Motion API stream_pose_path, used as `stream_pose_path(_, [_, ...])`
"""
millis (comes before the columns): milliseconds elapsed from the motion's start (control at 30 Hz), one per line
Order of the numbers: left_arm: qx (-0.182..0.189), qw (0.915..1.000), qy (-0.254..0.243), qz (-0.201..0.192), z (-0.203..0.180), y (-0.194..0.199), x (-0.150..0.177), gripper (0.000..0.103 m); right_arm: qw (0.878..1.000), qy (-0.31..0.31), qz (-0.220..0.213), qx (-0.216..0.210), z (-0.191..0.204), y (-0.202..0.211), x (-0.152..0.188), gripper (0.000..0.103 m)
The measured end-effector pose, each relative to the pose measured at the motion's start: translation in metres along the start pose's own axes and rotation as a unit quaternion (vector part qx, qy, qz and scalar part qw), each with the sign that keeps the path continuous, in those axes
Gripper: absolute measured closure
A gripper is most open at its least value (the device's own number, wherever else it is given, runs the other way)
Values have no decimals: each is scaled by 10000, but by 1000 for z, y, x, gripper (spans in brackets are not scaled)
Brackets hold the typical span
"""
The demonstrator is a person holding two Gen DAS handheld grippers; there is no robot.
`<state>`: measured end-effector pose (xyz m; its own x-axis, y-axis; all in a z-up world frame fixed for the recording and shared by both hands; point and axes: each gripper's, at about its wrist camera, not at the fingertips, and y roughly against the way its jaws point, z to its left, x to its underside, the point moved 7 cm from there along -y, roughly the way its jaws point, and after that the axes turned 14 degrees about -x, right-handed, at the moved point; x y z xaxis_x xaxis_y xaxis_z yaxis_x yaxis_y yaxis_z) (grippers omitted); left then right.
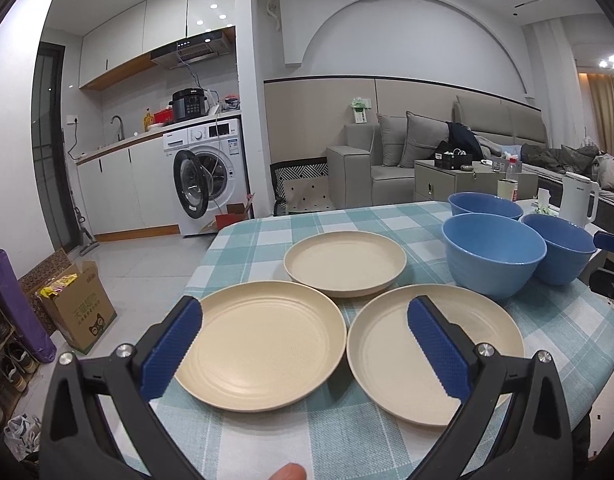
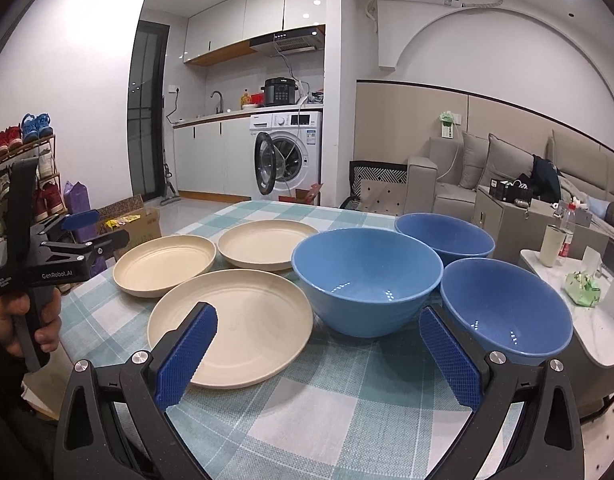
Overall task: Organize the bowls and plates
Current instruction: 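Move both open grippers toward the beige plates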
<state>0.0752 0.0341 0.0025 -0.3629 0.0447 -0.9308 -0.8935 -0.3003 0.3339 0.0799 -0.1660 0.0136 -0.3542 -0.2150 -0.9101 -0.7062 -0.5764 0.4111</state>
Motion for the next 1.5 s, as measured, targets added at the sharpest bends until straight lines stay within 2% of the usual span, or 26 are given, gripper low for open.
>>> stream_pose_path(267, [-34, 9999, -98, 132, 2, -8, -11, 0, 9998, 95, 96, 162, 0, -5, -14, 0])
stream_pose_path(467, [-113, 9995, -273, 101, -5, -11, -17, 0, 9971, -144, 692, 281, -8, -30, -16, 0])
stream_pose_path(600, [-144, 9989, -432, 124, -13, -15, -20, 0, 9956, -122, 853, 379, -14, -43, -16, 0])
stream_pose_path(800, [-153, 9980, -584, 167, -23, -23, -23, 0, 9942, 28, 909, 570, -18, -54, -25, 0])
stream_pose_path(900, [-162, 9978, -617, 174, -26, -27, -26, 0, 9917, 277, 939, 831, -17, -62, -30, 0])
stream_pose_path(1267, [-270, 9969, -710, 228, -31, -44, -36, 0, 9853, 864, 942, 1137, -9, -84, -41, 0])
stream_pose_path(1500, [-345, 9968, -667, 284, -25, -55, -40, 0, 9852, 1004, 974, 989, 1, -101, -45, 0])
